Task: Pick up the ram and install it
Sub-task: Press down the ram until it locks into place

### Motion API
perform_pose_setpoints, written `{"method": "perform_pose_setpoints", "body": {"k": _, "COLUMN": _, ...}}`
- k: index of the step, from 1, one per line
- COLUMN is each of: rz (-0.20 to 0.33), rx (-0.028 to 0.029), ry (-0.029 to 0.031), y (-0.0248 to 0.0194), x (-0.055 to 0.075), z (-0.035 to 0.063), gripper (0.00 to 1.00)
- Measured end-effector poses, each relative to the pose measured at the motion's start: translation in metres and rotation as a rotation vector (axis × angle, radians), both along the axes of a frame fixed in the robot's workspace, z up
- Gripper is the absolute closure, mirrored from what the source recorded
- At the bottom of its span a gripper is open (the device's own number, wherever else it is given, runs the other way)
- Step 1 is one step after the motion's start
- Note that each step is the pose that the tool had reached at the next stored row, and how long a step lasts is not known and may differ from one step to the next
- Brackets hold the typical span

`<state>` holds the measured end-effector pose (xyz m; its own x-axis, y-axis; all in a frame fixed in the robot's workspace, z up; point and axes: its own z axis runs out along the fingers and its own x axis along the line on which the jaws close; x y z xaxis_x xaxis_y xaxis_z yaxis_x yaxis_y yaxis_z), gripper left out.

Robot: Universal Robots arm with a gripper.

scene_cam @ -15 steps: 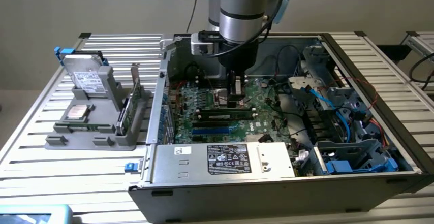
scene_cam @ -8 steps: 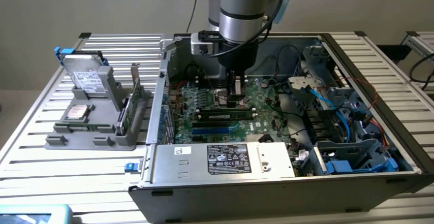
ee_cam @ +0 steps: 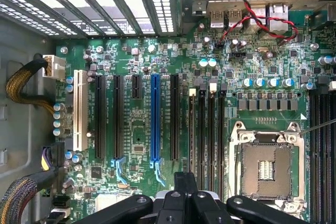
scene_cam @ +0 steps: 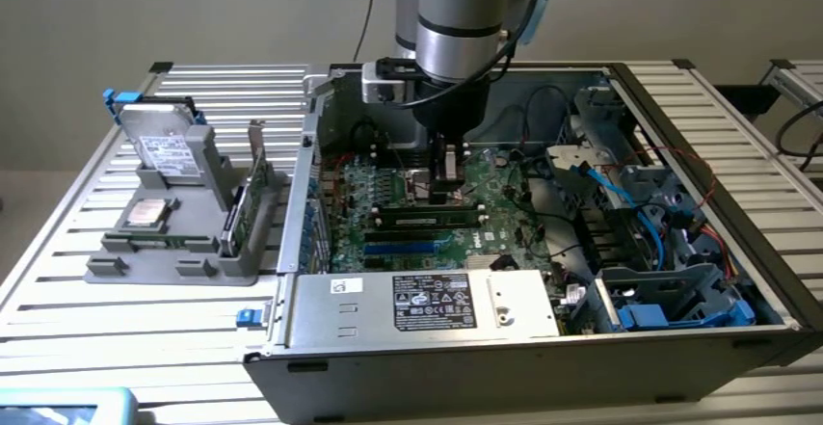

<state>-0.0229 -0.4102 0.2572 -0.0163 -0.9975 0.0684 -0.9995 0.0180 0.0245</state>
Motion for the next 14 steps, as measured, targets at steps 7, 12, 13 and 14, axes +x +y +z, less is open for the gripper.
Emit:
{"method": "perform_pose_setpoints", "body": {"k": 7, "rz": 0.0, "rx": 0.0, "ry": 0.0059, "y": -0.0002, "x": 0.0, "z": 0.0, "gripper": 0.89}}
{"method": "perform_pose_setpoints", "body": {"k": 12, "rz": 0.0, "rx": 0.0, "ry": 0.0101, "y": -0.0003, "x": 0.0, "z": 0.0, "gripper": 0.89}}
{"method": "perform_pose_setpoints", "body": {"k": 13, "rz": 0.0, "rx": -0.0001, "ry": 0.011, "y": -0.0004, "x": 0.0, "z": 0.0, "gripper": 0.89}}
{"method": "perform_pose_setpoints", "body": {"k": 14, "rz": 0.0, "rx": -0.0001, "ry": 0.0109, "y": -0.0004, "x": 0.0, "z": 0.0, "gripper": 0.89}}
